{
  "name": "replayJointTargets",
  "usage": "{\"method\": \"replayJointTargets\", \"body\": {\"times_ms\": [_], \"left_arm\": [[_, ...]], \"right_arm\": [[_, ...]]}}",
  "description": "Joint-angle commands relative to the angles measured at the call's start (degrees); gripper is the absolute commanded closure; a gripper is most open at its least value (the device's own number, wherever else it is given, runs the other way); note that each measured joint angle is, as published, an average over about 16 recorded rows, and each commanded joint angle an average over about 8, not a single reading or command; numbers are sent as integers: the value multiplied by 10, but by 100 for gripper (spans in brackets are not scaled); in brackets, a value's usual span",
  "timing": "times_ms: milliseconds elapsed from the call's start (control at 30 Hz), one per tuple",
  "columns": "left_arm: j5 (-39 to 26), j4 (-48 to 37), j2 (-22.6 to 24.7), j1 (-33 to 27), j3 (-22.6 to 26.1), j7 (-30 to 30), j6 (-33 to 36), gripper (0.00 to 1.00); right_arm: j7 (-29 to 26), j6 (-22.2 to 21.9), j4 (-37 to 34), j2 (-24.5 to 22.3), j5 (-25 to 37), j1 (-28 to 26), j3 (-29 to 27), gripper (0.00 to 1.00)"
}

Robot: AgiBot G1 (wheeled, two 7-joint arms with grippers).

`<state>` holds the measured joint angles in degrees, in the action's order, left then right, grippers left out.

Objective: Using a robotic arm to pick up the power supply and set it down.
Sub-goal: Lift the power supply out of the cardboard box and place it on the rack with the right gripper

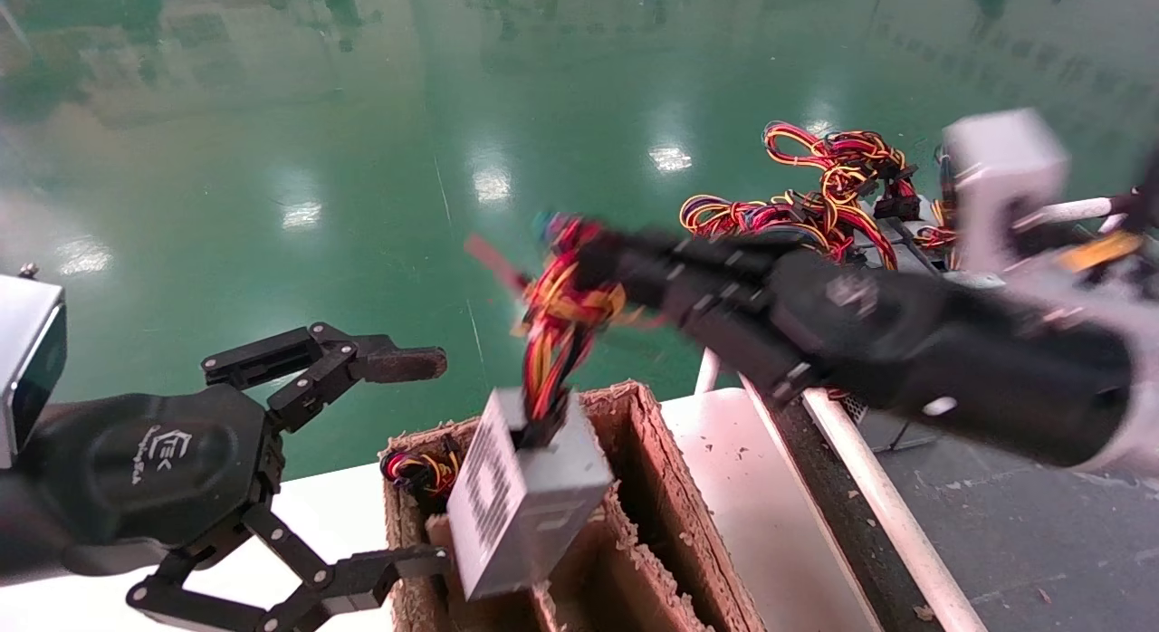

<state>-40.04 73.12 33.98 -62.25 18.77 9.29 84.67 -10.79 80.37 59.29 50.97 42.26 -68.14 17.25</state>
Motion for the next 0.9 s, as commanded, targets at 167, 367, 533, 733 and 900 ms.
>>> {"method": "replayJointTargets", "body": {"times_ms": [167, 367, 533, 733, 900], "left_arm": [[0, 0, 0, 0, 0, 0, 0, 0], [0, 0, 0, 0, 0, 0, 0, 0], [0, 0, 0, 0, 0, 0, 0, 0], [0, 0, 0, 0, 0, 0, 0, 0], [0, 0, 0, 0, 0, 0, 0, 0]], "right_arm": [[8, 2, -16, -18, -14, -18, -20, 100], [19, -7, -51, -28, 13, -77, -19, 100], [29, 3, -107, -36, 32, -143, -18, 100], [53, 32, -184, -56, 47, -216, -20, 100], [74, 49, -236, -79, 69, -270, -17, 100]]}}
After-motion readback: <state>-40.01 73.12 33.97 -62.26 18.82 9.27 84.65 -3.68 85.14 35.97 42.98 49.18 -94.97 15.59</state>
